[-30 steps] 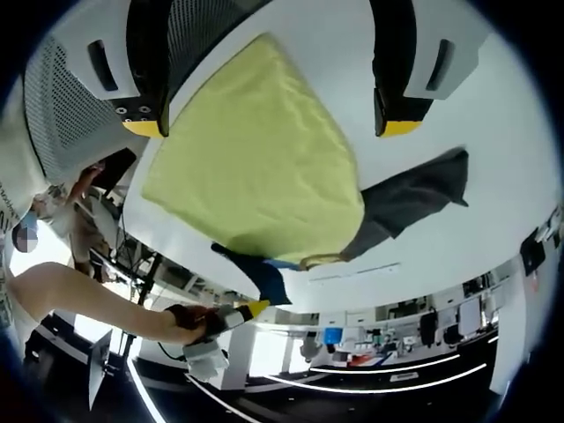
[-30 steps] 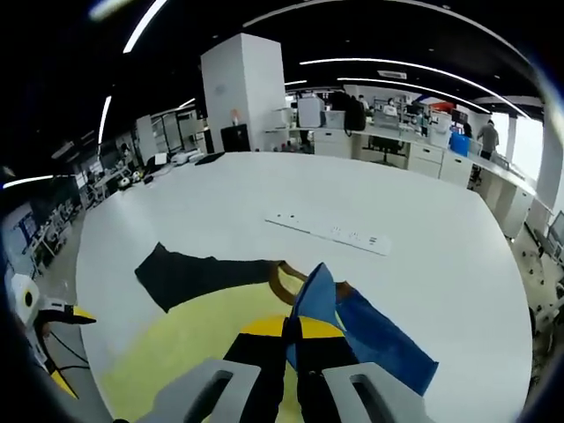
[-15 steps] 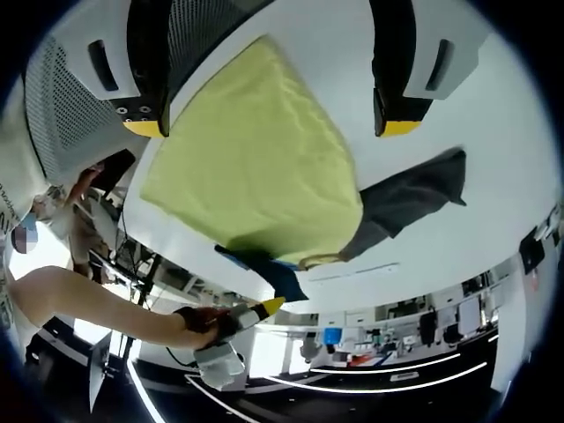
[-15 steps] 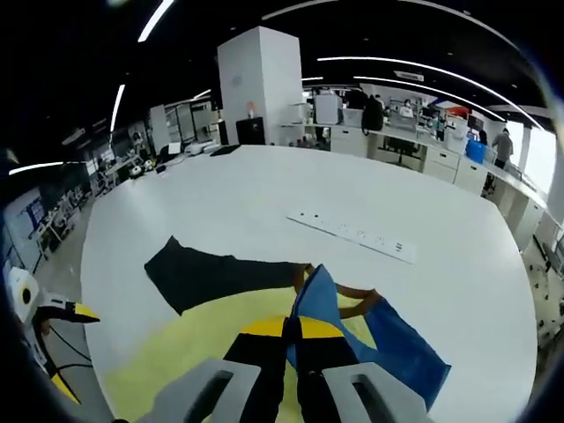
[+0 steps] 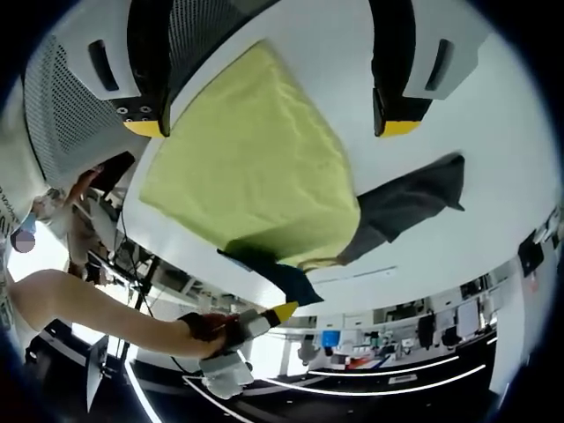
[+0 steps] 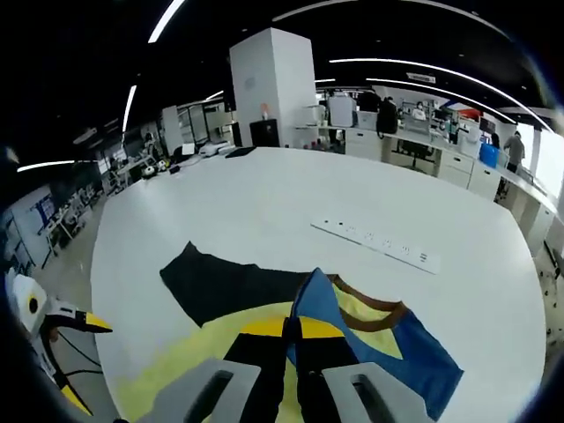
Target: Fold the garment on the visible template until the final outline fits inside the template.
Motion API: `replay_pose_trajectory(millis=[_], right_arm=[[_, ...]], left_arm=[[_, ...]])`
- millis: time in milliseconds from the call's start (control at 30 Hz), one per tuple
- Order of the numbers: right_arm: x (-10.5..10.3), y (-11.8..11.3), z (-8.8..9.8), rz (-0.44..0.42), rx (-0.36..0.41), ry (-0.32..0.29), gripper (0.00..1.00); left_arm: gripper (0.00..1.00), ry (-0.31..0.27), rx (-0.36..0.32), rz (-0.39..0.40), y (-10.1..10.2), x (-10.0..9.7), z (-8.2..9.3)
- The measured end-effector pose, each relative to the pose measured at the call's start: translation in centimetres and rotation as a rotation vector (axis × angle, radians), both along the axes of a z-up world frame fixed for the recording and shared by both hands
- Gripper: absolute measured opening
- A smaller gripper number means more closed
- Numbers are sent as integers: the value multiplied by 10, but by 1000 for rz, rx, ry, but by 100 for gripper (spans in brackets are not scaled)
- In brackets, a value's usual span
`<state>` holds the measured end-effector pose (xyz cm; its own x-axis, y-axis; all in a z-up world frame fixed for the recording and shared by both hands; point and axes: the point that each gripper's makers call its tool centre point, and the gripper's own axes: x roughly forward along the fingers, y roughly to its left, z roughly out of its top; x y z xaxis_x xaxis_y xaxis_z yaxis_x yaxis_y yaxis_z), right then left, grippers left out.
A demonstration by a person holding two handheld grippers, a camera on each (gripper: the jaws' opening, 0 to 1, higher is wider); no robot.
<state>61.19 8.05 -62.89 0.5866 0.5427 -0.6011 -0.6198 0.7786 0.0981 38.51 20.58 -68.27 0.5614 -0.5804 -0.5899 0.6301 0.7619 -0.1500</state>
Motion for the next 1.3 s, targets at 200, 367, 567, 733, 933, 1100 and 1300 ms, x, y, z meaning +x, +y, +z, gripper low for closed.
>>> replay_pose_trajectory(millis=[200,367,567,733,933,1100,1300], right_arm=[[-3,17,-1,39,-5,-7,0],[-7,31,-3,65,-3,-2,0],[-11,47,-2,105,-7,-10,0],[-17,58,-7,145,-14,0,0],[-29,68,-16,194,-32,13,0],[-36,75,-24,218,-44,18,0],[-41,83,-39,228,-55,40,0]], left_arm=[[92,1,-4,2,1,-1,-1],[92,3,-7,4,2,-3,-3],[92,7,-11,16,7,-3,-4],[91,8,-9,31,11,-3,-5],[91,12,-7,35,12,-3,-7],[91,14,-5,38,12,-3,-8],[91,10,-9,43,11,-1,-7]])
